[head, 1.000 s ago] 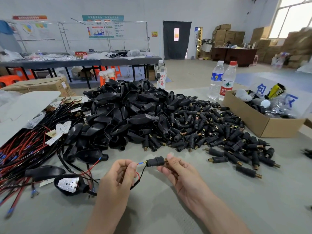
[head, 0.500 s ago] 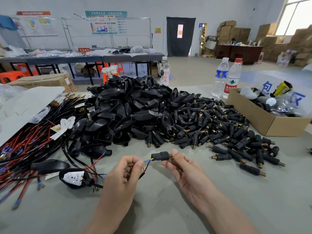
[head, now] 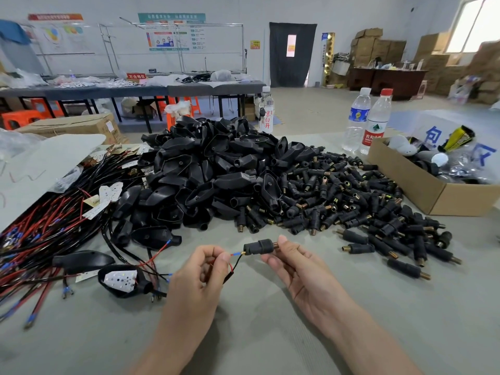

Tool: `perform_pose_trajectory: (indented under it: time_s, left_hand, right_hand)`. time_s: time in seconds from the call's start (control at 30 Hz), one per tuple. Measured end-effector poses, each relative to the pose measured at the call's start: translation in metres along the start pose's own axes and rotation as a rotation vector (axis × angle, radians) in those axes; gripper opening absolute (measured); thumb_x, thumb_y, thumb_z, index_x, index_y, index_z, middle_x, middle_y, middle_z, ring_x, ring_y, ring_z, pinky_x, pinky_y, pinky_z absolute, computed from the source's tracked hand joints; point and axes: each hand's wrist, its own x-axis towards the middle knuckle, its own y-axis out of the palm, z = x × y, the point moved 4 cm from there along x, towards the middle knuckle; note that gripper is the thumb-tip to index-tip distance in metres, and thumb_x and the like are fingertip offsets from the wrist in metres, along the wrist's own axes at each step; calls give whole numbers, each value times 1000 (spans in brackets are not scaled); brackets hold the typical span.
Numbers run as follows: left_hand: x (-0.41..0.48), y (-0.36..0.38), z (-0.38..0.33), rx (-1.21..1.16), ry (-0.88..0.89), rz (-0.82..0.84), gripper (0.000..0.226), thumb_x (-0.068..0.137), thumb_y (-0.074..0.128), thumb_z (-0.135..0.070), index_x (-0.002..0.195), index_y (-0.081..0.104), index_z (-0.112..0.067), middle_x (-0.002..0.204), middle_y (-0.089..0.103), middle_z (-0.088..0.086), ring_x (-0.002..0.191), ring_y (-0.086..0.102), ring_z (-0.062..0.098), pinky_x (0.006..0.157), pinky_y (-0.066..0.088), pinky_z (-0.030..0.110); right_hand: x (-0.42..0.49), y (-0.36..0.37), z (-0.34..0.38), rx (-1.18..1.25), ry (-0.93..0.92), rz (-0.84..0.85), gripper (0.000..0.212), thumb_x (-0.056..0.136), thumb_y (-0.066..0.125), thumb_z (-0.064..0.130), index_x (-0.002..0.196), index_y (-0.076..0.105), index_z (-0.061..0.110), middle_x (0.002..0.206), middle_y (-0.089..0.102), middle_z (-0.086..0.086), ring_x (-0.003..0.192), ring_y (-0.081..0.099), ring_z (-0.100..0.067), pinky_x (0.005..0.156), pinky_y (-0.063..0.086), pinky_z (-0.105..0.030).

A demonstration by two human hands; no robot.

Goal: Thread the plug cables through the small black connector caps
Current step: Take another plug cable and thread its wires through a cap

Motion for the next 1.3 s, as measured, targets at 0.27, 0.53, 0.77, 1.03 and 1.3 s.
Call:
perform_pose_trajectory:
  time_s: [0.27, 0.53, 0.77, 1.03, 1.3]
  left_hand:
    - [0, -1, -3, 6, 16, 13, 19, 83, 52, -58, 91, 62, -43, 77, 71, -7, 68, 65, 10, 64, 52, 22]
    - [-1, -3, -7, 62, 53, 15, 20, 86, 52, -56, 90, 61, -40, 72, 68, -8, 61, 60, 8, 57, 44, 12]
    - [-4, 2, -8, 79, 79, 16, 24, 85, 52, -59, 94, 61, -40, 71, 60, 1, 60, 54, 17, 57, 45, 31]
    - [-2, -4, -13, -17, 9, 2, 24, 83, 54, -59, 89, 61, -37, 67, 62, -4, 55, 51, 7, 52, 40, 14]
    - [-3, -2, -16, 61, 50, 52, 24, 94, 52, -57, 93, 63, -35, 73, 59, -17, 73, 55, 7, 61, 37, 10]
  right_hand:
    - [-3, 1, 1, -6, -12, 3, 50, 81, 73, 20, 120, 57, -7, 106, 72, -26, 84, 75, -22, 66, 58, -18]
    - [-8, 6, 0, 13, -17, 20, 43, 85, 70, 16, 118, 56, -7, 105, 72, -27, 86, 75, -23, 70, 59, -19]
    - [-13, 10, 0, -35, -18, 46, 27, 86, 68, 13, 106, 58, -2, 101, 73, -24, 91, 74, -26, 72, 59, -19]
    - [-12, 10, 1, 39, 11, 33, 42, 79, 71, 13, 115, 58, -4, 98, 73, -24, 83, 75, -23, 67, 60, -19]
    - [-13, 9, -4, 73, 83, 70, 63, 77, 73, 10, 127, 49, -20, 102, 71, -29, 83, 75, -26, 66, 61, -22]
